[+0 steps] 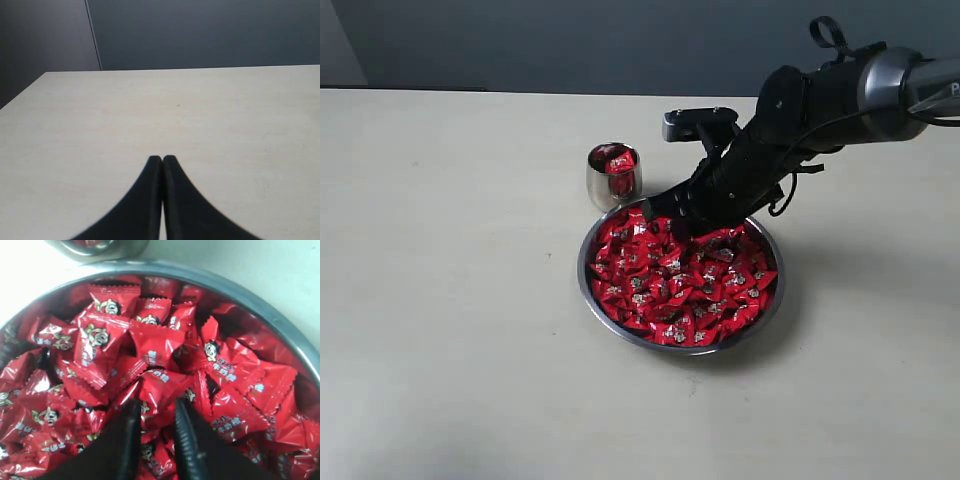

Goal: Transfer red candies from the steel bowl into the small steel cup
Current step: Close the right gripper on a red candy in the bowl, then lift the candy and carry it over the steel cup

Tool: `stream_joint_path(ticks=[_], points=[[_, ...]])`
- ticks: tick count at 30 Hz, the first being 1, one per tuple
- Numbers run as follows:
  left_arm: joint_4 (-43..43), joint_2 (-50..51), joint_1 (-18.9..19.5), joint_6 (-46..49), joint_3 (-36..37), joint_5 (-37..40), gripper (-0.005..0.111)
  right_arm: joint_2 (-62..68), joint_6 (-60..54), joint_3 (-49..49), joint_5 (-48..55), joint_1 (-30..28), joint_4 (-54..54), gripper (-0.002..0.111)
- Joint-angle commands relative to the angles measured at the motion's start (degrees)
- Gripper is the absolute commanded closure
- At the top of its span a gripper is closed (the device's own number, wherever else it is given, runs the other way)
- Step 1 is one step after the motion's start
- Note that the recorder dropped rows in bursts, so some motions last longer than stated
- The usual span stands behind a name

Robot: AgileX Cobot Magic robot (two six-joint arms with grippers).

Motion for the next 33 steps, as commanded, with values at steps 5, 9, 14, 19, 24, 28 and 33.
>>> stream_joint_path(ticks=[5, 9, 14, 19, 24, 28, 33], points=[[0.33, -0.26, -0.31, -0.15, 0.22, -0.1, 0.106, -0.18, -0.25, -0.25, -0.57, -0.11, -0.53, 0.109], [0.33, -0.26, -0.31, -0.15, 0.22, -0.1, 0.106, -0.18, -0.25, -0.25, -0.83, -0.11, -0.79, 0.109], [0.33, -0.26, -0.31, -0.15, 0.22, -0.1, 0.106, -0.34, -0.25, -0.25, -1.45, -0.11, -1.03, 0.109], [0.33, -0.26, -0.31, -0.15, 0.22, -0.1, 0.106, -1.84, -0.25, -0.25, -1.35, -0.11, -2.26, 0.109], [0.33, -0.26, -0.31, -0.15, 0.22, -0.1, 0.106, -4.61, -0.25, -0.25, -0.62, -0.11, -3.2, 0.109], [0.33, -0.26, -0.31, -0.15, 0.22, -0.1, 0.106, -6.48, -0.25, -0.25, -0.37, -0.11, -4.74, 0.109], [0.33, -0.26, -0.31, -0.15, 0.22, -0.1, 0.106, -7.66, -0.25, -1.69, -0.11, -0.11, -4.71, 0.109]])
